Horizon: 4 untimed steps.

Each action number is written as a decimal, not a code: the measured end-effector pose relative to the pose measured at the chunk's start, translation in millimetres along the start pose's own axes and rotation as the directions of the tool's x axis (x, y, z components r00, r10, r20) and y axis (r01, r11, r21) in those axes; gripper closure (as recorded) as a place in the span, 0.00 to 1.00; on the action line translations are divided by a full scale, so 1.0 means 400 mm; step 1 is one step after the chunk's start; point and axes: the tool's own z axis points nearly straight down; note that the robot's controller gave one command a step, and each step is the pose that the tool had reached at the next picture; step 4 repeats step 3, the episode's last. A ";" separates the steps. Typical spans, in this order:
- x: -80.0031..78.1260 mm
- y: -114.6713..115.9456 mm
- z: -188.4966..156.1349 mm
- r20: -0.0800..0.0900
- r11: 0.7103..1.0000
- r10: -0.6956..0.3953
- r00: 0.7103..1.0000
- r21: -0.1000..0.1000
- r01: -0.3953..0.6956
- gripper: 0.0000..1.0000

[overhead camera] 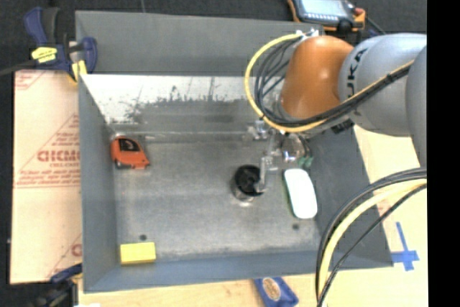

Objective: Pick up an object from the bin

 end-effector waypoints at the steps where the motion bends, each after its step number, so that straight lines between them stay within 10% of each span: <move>1: 0.029 -0.031 0.055 -0.005 0.996 -0.085 0.996 0.000 0.085 1.00; 2: 0.029 -0.031 0.055 -0.004 0.996 -0.085 0.996 0.000 0.085 1.00; 3: 0.094 -0.108 -0.328 -0.001 0.994 -0.112 0.994 0.001 0.112 1.00; 4: 0.094 -0.108 -0.328 -0.001 0.994 -0.112 0.994 0.001 0.112 1.00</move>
Offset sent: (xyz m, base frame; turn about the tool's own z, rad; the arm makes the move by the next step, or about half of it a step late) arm 0.0000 0.0000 0.0000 0.0000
